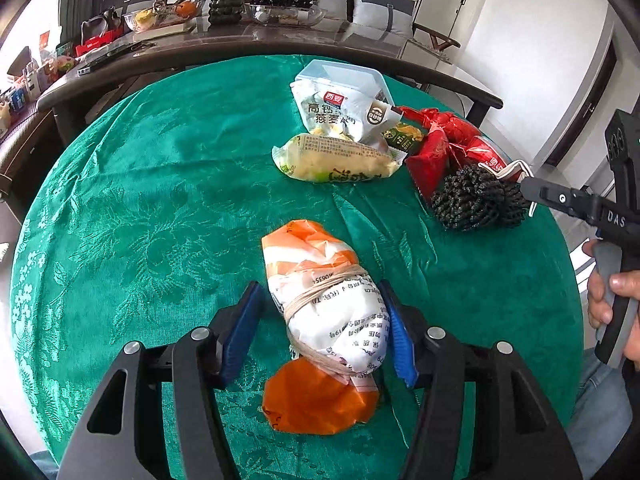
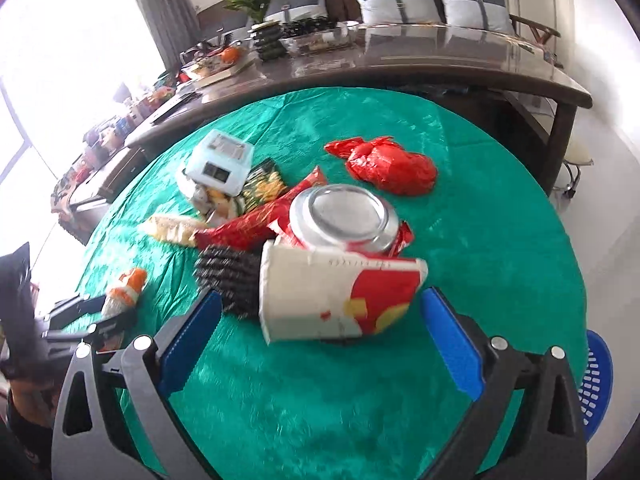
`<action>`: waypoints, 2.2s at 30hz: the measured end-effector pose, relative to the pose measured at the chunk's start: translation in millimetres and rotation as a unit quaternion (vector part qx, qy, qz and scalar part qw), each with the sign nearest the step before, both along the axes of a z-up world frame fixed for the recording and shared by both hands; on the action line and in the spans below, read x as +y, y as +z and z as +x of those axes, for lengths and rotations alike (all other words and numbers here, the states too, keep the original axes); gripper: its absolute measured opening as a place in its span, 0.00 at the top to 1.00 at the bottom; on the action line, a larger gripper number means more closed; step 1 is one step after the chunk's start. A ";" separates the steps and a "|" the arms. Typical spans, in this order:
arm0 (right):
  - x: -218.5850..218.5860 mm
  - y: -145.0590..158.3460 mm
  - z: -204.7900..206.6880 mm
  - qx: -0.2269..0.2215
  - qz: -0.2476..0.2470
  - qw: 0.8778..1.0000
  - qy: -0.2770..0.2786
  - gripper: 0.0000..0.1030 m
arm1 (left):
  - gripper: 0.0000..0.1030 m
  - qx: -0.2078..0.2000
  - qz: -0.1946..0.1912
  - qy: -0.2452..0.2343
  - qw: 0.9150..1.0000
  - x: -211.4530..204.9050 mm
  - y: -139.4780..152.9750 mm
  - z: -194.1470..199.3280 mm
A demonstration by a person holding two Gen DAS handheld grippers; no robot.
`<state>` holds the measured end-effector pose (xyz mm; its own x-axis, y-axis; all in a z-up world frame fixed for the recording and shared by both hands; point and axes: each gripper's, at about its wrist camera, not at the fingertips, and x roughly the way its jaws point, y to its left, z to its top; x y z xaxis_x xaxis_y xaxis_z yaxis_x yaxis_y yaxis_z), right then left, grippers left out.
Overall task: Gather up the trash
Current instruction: 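Grasp the orange-white wrapped bag with the left tool, then grasp the white-red paper cup with the right tool while left tool holds the bag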
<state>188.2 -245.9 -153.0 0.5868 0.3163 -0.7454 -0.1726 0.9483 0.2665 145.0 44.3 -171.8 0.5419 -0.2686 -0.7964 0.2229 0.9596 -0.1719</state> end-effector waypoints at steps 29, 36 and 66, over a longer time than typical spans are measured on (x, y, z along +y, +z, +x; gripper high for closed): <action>-30.7 1.7 -120.6 0.049 0.105 0.993 -0.009 0.15 | 0.24 0.001 -0.034 0.007 0.999 14.1 9.2 -8.9; -0.4 -11.4 -94.2 0.084 0.012 0.996 -0.003 0.37 | 0.24 -0.002 -0.028 0.013 1.000 18.2 11.0 -11.1; -39.5 8.1 -100.6 0.051 0.009 0.999 0.013 0.71 | 0.58 -0.018 -0.039 -0.035 0.998 -15.6 43.9 -35.8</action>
